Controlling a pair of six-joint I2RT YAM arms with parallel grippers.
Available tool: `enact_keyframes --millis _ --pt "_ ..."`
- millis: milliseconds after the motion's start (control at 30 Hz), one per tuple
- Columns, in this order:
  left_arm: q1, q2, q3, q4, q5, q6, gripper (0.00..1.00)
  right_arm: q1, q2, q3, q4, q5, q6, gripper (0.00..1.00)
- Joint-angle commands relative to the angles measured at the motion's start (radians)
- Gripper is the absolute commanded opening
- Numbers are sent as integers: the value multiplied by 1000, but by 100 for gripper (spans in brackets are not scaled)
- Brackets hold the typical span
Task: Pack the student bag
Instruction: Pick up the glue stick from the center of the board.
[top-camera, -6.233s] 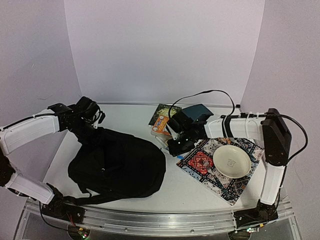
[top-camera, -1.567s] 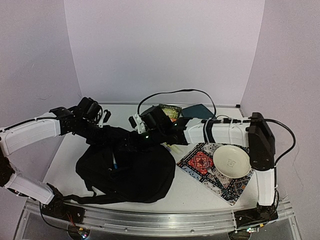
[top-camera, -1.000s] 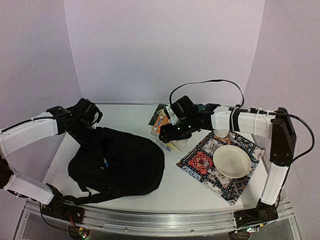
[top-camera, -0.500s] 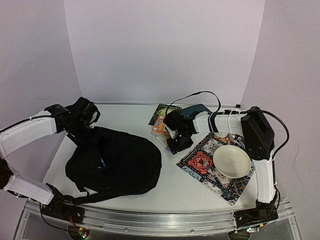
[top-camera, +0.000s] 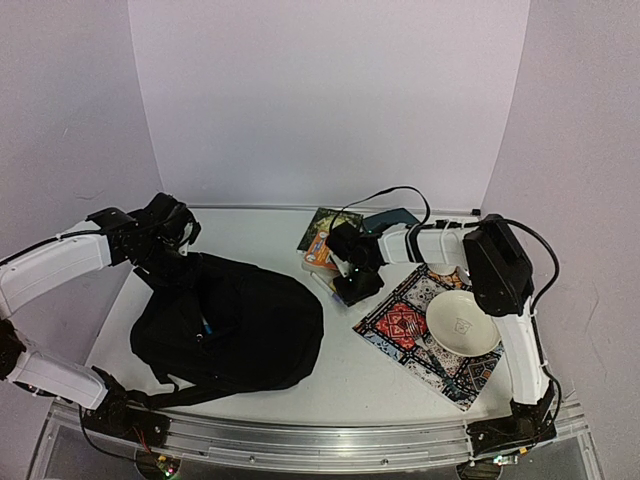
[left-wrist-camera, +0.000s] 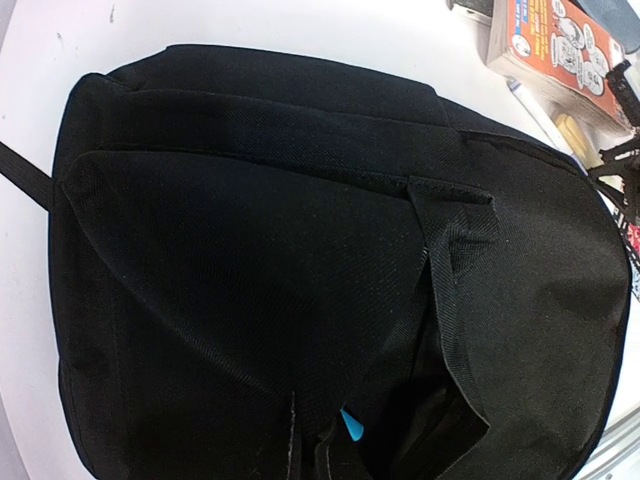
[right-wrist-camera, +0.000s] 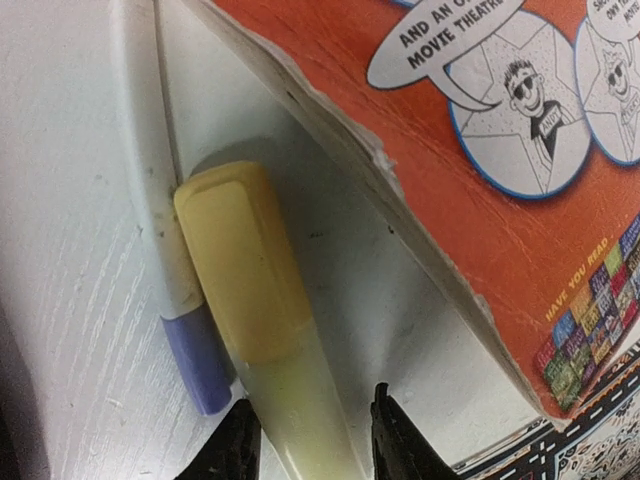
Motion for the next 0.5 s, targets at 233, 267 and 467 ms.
enact_keyframes --millis 233,267,467 --pt "6 -22 56 10 51 5 0 -5 66 71 -92 -44 -10 31" --pt "6 -18 56 11 56 4 0 -5 57 59 -93 -48 -6 27" --pt "6 -3 57 32 98 1 0 -5 -28 -2 -91 -73 18 7"
